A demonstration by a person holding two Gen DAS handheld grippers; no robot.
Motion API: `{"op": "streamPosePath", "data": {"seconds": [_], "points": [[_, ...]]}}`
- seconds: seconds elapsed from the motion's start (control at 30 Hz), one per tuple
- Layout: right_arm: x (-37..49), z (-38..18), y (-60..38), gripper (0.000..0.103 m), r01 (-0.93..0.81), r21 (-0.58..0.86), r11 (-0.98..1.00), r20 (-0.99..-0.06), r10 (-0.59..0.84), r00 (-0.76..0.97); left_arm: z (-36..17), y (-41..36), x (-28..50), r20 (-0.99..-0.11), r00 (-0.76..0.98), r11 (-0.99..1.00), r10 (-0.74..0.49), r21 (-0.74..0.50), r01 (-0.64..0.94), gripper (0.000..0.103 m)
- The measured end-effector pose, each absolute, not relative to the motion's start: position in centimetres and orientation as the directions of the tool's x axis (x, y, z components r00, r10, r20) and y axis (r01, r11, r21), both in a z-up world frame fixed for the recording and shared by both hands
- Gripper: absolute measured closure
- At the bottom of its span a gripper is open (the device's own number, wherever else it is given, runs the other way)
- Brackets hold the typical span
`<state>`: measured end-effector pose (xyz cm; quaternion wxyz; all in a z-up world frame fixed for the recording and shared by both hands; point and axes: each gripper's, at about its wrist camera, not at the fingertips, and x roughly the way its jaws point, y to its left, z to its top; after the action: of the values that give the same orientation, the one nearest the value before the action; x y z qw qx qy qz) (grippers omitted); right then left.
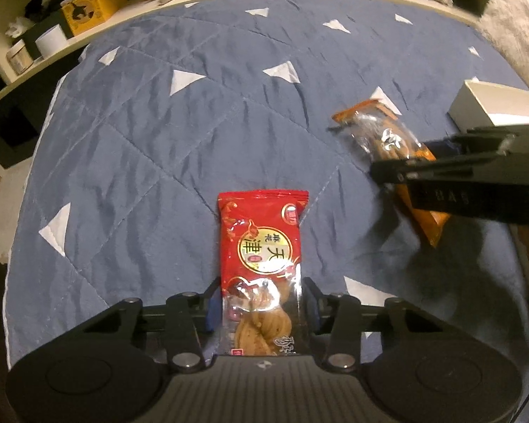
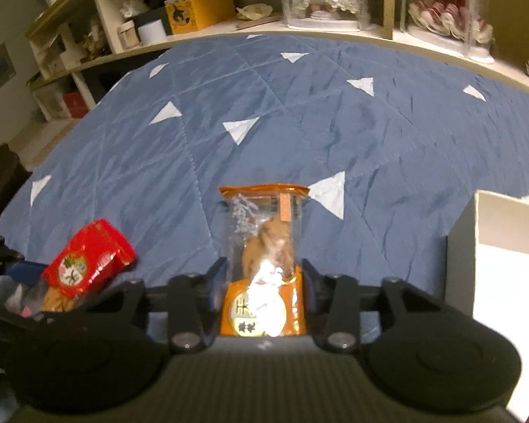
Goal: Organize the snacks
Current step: 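Grasp the red dough bag with left tool while right grasps orange bag, then carry both dough bags over the white box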
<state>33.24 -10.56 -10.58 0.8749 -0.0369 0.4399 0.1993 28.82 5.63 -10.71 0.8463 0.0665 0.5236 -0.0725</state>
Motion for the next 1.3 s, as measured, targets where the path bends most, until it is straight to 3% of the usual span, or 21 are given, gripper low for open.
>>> {"op": "streamPosePath", "data": {"seconds": [0.27,0.67,1.3], "points": [[32.6,-9.8,-10.7,0.063,-0.395,0.111,0.912,-0.787,0.324,0.525,-8.8,6.2,27.9,-0.847,0.528,0.996,-0.052,-0.008,0.086,0.061],[29.9,-4.3,-13.4,0.063,-0.348,0.142,0.927,-0.729,0.336,0.597,-3.9,5.0,25.8,-0.77,0.616,0.985,-0.169,-0.157,0.074,0.061],[24.8,1.6,-24.3,0.063,-0.195,0.102,0.975,-0.672,0.212,0.709,0.4,-5.4,25.1,-0.71,0.645,0.958,-0.284,-0.183,0.22,0.06]]}}
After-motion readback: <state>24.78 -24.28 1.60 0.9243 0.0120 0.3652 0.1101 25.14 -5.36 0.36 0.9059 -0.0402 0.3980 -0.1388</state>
